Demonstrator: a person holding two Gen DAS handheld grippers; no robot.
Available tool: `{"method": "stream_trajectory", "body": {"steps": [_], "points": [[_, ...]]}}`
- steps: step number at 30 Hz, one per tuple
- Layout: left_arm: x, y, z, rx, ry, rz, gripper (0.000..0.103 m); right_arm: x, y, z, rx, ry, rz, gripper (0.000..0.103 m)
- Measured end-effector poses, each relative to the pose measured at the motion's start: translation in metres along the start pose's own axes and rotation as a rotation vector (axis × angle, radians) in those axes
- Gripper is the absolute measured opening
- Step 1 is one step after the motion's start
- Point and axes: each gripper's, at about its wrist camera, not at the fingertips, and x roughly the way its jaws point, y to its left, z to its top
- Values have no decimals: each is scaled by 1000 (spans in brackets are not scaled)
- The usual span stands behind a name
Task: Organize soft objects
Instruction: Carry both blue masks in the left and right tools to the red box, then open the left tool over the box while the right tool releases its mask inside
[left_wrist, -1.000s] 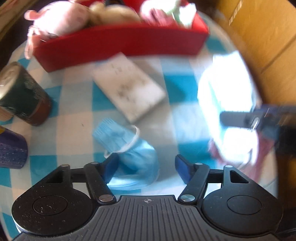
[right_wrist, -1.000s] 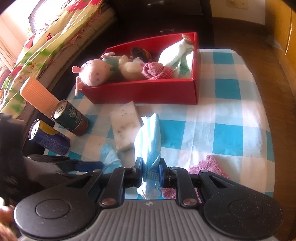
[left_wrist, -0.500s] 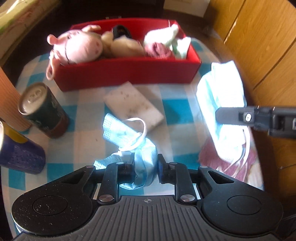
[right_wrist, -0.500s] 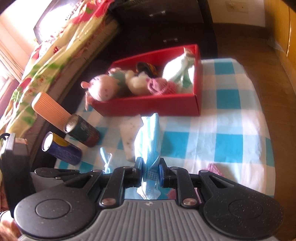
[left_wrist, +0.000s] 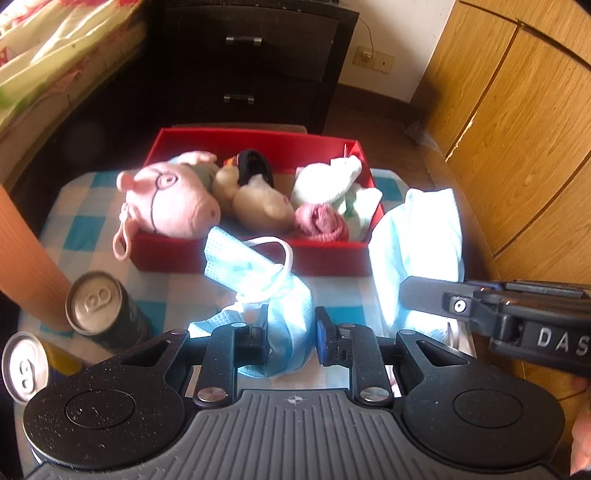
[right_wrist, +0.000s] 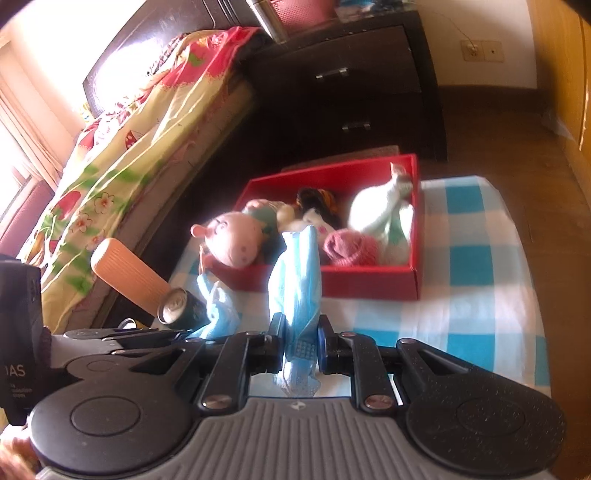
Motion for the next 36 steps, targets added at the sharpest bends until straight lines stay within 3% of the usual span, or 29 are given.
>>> {"method": "stream_trajectory", "body": {"steps": [18,36], "points": [[49,3,75,9,-74,104,25,47,-22,70,12,-56,-79,0],[89,9,103,9,-107,133,27,105,-49,99,75,-88,-97,0]]}}
